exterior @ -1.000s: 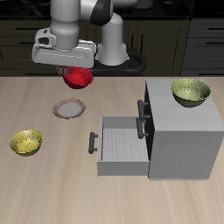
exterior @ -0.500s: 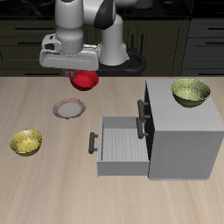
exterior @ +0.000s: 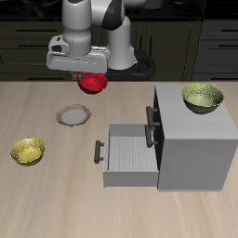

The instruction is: Place the red bowl on the plate

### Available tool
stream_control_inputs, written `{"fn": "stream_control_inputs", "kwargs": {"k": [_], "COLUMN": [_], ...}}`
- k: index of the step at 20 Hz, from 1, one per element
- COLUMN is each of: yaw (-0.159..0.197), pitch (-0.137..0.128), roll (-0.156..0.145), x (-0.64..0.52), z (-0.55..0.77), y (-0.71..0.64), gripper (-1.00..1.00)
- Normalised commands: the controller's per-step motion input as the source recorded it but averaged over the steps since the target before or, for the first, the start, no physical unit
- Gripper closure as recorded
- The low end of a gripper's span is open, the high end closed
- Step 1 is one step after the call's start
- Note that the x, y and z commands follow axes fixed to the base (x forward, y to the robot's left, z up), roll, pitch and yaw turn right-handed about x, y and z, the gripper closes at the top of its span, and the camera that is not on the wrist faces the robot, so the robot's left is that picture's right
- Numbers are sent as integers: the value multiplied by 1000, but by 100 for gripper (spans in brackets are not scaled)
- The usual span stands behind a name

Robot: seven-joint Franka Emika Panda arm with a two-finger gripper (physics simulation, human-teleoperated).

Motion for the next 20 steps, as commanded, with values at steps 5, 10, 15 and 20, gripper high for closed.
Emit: {"fn": "stream_control_inputs", "kwargs": {"k": [5, 10, 15, 20], "yaw": [16, -11, -24, 54], "pitch": [-25, -16, -29, -43], "roll": [-19, 11, 7, -48], "x": [-193, -179, -180, -76], "z": [-21, 16, 21, -81], "y": [7, 141, 88, -147], "gripper": [100, 100, 100, 100]}}
